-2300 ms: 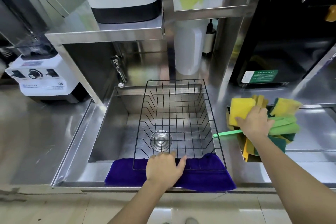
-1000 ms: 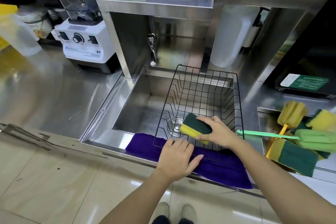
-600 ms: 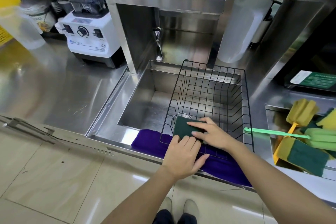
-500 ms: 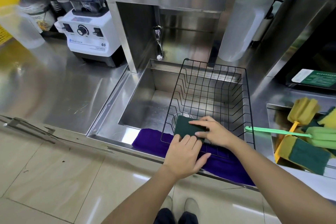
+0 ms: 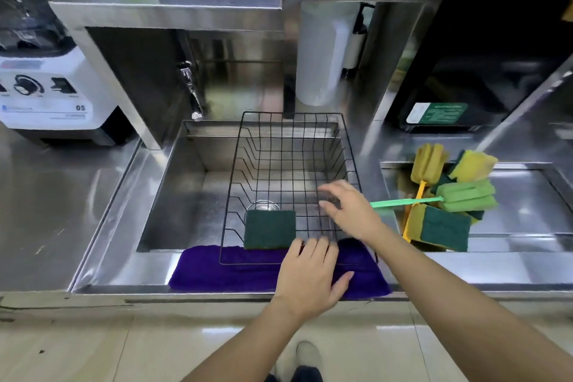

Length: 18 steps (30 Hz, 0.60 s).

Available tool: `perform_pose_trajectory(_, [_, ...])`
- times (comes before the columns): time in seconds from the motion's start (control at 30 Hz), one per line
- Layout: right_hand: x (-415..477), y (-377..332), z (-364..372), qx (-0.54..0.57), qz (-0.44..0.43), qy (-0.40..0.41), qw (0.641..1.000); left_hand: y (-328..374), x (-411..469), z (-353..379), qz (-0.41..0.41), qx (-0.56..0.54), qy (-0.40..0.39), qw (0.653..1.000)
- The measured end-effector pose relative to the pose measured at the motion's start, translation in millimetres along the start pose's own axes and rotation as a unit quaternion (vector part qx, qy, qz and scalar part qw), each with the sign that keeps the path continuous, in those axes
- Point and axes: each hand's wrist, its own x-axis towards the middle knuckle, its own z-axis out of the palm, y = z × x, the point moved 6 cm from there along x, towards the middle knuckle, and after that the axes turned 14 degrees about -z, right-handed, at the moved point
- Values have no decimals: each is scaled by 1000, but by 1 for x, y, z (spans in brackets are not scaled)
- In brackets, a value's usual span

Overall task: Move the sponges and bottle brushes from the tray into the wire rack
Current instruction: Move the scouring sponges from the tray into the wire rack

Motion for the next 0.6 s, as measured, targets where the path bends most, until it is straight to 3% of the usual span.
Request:
perform_pose_trajectory(0.17, [-37,49,-59,-78,85,164,980,25,16,12,14,13,-45,999])
perform_pose_trajectory(0.27, [-70,79,-82,-131,168,195,957,29,18,18,25,13,-45,999])
perform_pose_trajectory(0.33, [-88,93,-88,-165,206,168,950,29,16,18,40,11,-32,999])
perform_pose_trajectory(0.47, [-104,105,-75,-267,190,14,945,29,17,14,44,9,-17,999])
perform_pose_trajectory(0.6, [-101,102,-68,-337,166,-37,926,29,17,12,41,13,-20,999])
